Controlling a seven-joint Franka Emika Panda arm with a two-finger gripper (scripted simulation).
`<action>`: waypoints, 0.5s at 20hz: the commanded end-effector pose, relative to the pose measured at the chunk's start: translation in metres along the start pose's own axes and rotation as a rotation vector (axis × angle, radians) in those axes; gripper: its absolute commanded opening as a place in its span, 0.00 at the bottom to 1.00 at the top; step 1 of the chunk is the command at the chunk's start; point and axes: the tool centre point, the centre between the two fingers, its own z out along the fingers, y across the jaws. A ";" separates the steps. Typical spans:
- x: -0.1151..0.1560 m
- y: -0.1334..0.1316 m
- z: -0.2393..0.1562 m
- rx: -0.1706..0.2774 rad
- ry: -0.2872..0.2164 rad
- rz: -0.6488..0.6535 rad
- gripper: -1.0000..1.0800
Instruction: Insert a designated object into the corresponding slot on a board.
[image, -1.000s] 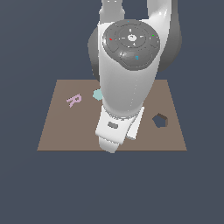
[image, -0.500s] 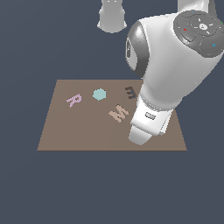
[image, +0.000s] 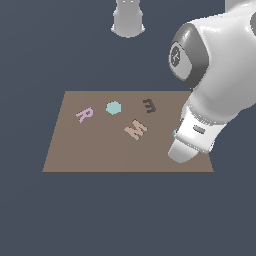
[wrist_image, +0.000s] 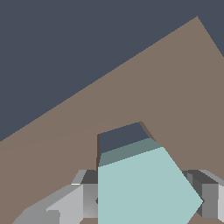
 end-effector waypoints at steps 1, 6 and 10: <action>0.006 -0.003 0.000 -0.001 0.000 0.013 0.00; 0.011 -0.005 -0.001 -0.001 0.000 0.019 0.00; 0.010 -0.005 0.000 0.000 0.000 0.017 0.00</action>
